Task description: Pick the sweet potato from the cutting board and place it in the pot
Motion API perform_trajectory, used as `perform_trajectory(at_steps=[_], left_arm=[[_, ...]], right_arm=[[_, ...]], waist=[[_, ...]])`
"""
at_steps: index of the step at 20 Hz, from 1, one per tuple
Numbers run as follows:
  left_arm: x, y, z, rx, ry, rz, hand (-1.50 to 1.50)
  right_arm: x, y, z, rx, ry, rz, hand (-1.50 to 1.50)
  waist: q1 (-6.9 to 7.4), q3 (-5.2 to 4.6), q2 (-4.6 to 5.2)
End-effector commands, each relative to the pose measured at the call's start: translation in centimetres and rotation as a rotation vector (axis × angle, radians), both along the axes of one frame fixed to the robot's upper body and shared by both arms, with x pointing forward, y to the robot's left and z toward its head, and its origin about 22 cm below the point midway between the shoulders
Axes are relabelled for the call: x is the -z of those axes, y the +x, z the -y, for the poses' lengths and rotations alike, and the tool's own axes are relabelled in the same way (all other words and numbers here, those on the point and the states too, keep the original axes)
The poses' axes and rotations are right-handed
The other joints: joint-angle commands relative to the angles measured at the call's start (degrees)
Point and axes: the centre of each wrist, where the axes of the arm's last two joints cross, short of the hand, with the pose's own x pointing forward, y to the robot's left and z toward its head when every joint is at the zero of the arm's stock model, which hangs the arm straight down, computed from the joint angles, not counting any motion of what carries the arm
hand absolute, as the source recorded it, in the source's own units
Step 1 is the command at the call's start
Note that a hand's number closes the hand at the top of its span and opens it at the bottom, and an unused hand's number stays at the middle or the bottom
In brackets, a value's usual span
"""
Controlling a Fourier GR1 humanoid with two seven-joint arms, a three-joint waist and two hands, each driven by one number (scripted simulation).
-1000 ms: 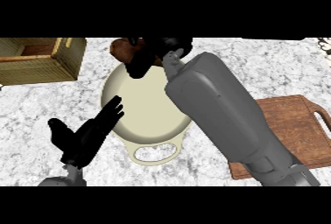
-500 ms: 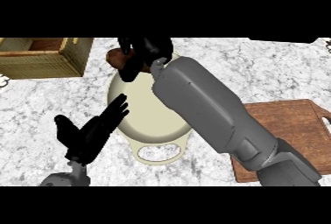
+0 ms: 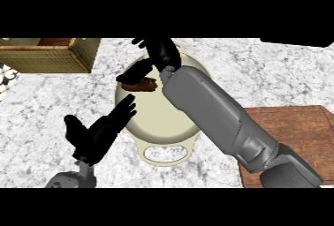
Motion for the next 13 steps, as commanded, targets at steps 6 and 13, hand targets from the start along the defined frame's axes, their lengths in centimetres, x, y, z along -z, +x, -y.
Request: perform_trajectory(at_steps=[6, 13], left_arm=[[-0.6, 0.7, 0.2, 0.008, 0.009, 0.01, 0.0], [-0.5, -0.7, -0.1, -0.022, -0.009, -0.003, 0.0]], right_arm=[[1.6, 0.4, 0.4, 0.069, 0.215, 0.076, -1.5], [2.2, 2.2, 1.6, 0.182, 0.204, 0.098, -1.5]], waist=[[0.07, 0.01, 0.08], [-2.41, 0.04, -0.52]])
